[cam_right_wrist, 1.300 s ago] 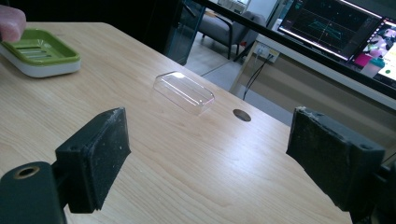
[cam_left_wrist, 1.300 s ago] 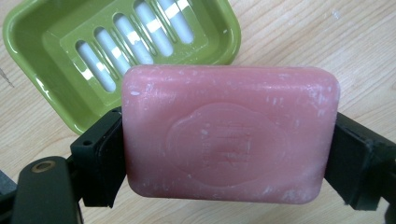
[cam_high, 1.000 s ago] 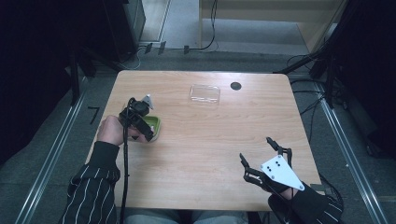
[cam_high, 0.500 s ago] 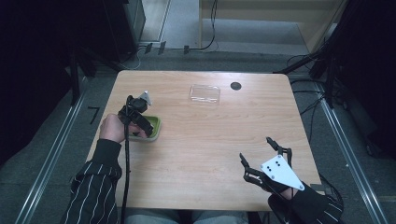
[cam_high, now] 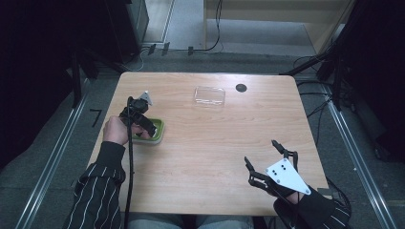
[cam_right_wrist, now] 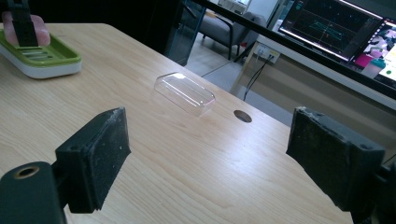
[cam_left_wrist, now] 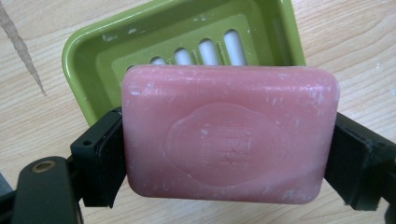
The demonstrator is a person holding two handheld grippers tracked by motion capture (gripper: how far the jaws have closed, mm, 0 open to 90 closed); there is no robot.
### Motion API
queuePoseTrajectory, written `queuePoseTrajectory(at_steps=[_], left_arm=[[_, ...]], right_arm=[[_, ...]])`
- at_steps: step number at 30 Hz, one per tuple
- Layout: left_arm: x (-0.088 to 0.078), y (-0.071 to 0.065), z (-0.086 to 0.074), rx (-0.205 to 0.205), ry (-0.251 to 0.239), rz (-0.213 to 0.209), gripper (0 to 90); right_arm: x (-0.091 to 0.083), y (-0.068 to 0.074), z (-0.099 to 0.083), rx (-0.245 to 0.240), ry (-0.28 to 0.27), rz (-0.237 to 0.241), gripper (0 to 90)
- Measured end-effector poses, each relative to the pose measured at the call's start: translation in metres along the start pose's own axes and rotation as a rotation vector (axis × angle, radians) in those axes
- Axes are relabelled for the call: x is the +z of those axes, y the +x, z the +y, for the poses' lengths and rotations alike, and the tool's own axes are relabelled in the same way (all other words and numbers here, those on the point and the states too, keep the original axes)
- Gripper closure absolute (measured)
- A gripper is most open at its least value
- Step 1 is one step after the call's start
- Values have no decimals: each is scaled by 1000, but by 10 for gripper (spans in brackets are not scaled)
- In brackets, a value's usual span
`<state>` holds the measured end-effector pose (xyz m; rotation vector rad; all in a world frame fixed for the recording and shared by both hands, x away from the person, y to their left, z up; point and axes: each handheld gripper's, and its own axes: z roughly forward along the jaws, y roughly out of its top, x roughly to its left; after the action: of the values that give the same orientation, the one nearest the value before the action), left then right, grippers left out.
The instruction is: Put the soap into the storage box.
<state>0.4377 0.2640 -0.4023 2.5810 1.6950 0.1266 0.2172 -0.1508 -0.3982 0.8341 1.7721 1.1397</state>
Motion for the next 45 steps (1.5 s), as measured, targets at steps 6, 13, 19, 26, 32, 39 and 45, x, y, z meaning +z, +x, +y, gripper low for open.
queuePoseTrajectory(at_steps=[6,13,19,26,32,39,45], left_arm=[[4,0,4,-9,10,-6,139],[8,0,11,-31,-3,10,139],[13,4,14,-65,-6,11,139],[18,7,15,-78,-8,11,139],[21,9,17,-90,-8,20,139],[29,10,18,-118,-5,25,139],[38,11,19,-137,6,43,138]], right_arm=[[0,0,0,0,0,1,132],[1,1,0,-2,3,3,132],[0,0,0,0,2,0,132],[0,0,0,0,2,0,132],[-1,-1,-1,1,4,-1,132],[-1,0,-1,-1,4,-3,132],[-1,0,-1,0,4,-4,132]])
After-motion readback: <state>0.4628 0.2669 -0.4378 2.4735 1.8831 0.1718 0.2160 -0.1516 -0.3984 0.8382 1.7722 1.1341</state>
